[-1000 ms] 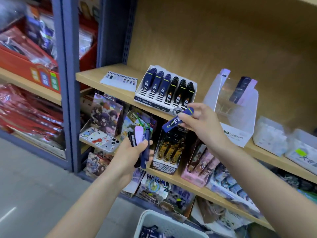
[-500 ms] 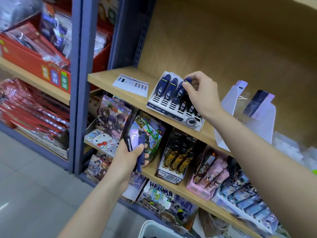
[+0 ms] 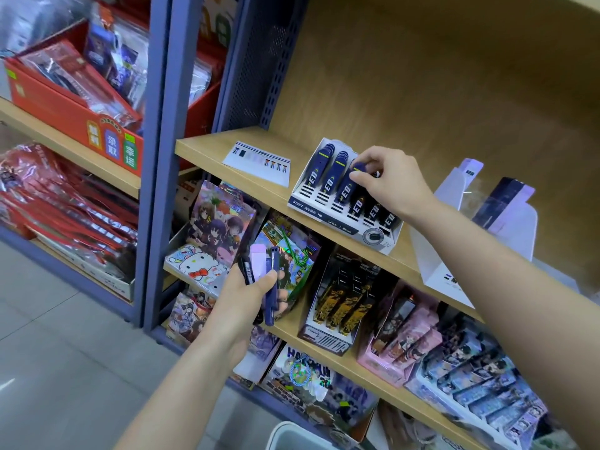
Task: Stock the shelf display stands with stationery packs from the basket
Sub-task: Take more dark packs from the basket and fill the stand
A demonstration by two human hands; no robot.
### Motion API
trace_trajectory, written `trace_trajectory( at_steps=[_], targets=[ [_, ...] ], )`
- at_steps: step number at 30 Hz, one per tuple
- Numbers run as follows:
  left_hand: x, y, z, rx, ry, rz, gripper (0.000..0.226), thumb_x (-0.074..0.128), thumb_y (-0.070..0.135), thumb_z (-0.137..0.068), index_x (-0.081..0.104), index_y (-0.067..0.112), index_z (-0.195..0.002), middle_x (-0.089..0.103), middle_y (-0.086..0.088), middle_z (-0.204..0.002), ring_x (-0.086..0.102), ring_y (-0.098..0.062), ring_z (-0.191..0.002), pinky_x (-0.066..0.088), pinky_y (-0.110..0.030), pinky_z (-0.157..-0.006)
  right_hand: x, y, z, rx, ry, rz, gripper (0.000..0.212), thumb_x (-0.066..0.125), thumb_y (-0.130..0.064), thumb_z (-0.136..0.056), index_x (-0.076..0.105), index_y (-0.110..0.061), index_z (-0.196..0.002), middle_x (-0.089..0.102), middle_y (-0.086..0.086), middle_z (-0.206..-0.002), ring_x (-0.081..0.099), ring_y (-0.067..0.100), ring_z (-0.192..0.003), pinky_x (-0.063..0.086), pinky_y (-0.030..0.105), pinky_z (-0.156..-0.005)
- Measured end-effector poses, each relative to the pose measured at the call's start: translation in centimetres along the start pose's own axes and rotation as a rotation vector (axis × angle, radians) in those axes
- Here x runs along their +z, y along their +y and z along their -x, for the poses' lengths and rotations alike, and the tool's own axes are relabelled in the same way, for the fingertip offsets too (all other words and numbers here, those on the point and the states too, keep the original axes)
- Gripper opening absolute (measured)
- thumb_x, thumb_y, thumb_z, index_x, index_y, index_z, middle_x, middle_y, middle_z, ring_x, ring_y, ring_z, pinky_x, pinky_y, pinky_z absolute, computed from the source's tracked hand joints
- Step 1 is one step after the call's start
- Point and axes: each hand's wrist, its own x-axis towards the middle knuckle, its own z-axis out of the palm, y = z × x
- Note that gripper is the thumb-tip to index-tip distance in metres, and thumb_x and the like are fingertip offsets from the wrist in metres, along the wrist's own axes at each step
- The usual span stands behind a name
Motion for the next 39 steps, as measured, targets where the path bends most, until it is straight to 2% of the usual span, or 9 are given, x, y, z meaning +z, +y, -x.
trace_trajectory(
  at_steps=[5, 9, 16, 19, 24, 28, 32, 35, 39],
  targets=[
    [-0.1, 0.1, -0.1, -0.013, 0.012, 0.012, 0.024, 0.050, 0.007, -0.097, 0.052, 0.006, -0.121, 0.066, -0.012, -0.107, 0.063, -0.022, -0.074, 0.057, -0.028, -0.056, 0.0, -0.4, -0.5, -0.047, 0.023, 0.066, 0.017, 0.069, -0.019, -0.085, 0.066, -0.019, -0.102, 0.058, -0.006, -0.081, 0.056, 0.016, -0.084, 0.045, 0.030, -0.080],
    [-0.1, 0.0, -0.1, -0.033, 0.016, 0.024, 0.020, 0.050, 0.007, -0.097, 0.051, 0.008, -0.117, 0.064, -0.015, -0.109, 0.063, -0.022, -0.074, 0.057, -0.026, -0.052, 0.2, -0.1, -0.1, -0.068, 0.067, 0.056, 0.005, 0.064, -0.020, -0.088, 0.060, -0.022, -0.090, 0.063, -0.003, -0.082, 0.058, 0.016, -0.084, 0.048, 0.035, -0.078],
    [0.0, -0.1, -0.1, -0.023, 0.008, 0.025, 0.024, 0.050, 0.006, -0.097, 0.050, 0.003, -0.120, 0.067, -0.009, -0.100, 0.061, -0.022, -0.071, 0.055, -0.024, -0.049, -0.1, -0.3, 0.1, -0.164, 0.083, 0.315, 0.018, 0.056, -0.027, -0.094, 0.069, -0.016, -0.101, 0.065, 0.004, -0.099, 0.051, 0.024, -0.099, 0.035, 0.033, -0.083],
    [0.1, 0.0, 0.1, -0.022, -0.016, 0.039, 0.015, 0.051, 0.006, -0.097, 0.058, 0.008, -0.109, 0.071, -0.004, -0.087, 0.063, -0.016, -0.063, 0.055, -0.025, -0.052, 0.2, 0.0, 0.6, -0.224, 0.143, 0.371, 0.024, 0.051, -0.024, -0.097, 0.068, -0.015, -0.112, 0.061, 0.007, -0.105, 0.047, 0.027, -0.101, 0.032, 0.033, -0.086],
    [0.3, 0.3, 0.4, -0.056, -0.067, 0.099, 0.013, 0.050, 0.008, -0.097, 0.062, 0.012, -0.101, 0.074, 0.000, -0.077, 0.064, -0.013, -0.057, 0.054, -0.023, -0.051, 1.7, -0.7, 4.1, -0.336, 0.334, 0.144, 0.016, 0.052, -0.010, -0.094, 0.064, -0.008, -0.103, 0.058, 0.008, -0.096, 0.049, 0.021, -0.088, 0.040, 0.032, -0.079],
    [0.4, 0.2, 0.4, -0.108, -0.085, 0.103, 0.016, 0.051, 0.009, -0.096, 0.063, 0.007, -0.107, 0.075, -0.008, -0.092, 0.066, -0.014, -0.060, 0.054, -0.023, -0.049, 4.0, -1.9, 8.7, -0.157, -0.042, -0.150, 0.018, 0.048, -0.018, -0.097, 0.060, -0.015, -0.112, 0.055, -0.005, -0.102, 0.045, -0.001, -0.079, 0.035, 0.016, -0.075],
    [0.7, 0.1, 0.7, -0.141, -0.155, 0.046, 0.018, 0.053, 0.011, -0.095, 0.063, 0.008, -0.109, 0.074, -0.010, -0.095, 0.068, -0.015, -0.061, 0.053, -0.022, -0.049, 6.3, -1.9, 10.7, 0.193, -0.469, -0.401, 0.033, 0.045, -0.030, -0.099, 0.050, -0.018, -0.130, 0.058, -0.001, -0.117, 0.054, 0.008, -0.095, 0.045, 0.024, -0.088],
    [0.9, -0.2, 1.1, -0.135, -0.183, -0.013, 0.012, 0.054, 0.011, -0.094, 0.063, 0.012, -0.102, 0.075, -0.003, -0.081, 0.068, -0.015, -0.061, 0.054, -0.023, -0.050, 6.5, -1.6, 11.2, 0.350, -0.546, -0.615, 0.022, 0.046, -0.028, -0.099, 0.063, -0.015, -0.103, 0.064, -0.003, -0.085, 0.059, 0.005, -0.077, 0.047, 0.009, -0.066],
    [1.2, -0.6, 1.5, -0.132, -0.148, -0.037, 0.009, 0.052, 0.012, -0.096, 0.060, 0.015, -0.100, 0.073, 0.000, -0.070, 0.067, -0.012, -0.056, 0.053, -0.021, -0.048, 6.3, -1.3, 11.7, 0.445, -0.501, -0.722, 0.016, 0.051, -0.024, -0.098, 0.063, -0.014, -0.095, 0.067, 0.003, -0.096, 0.061, 0.006, -0.076, 0.044, 0.008, -0.054]
  ],
)
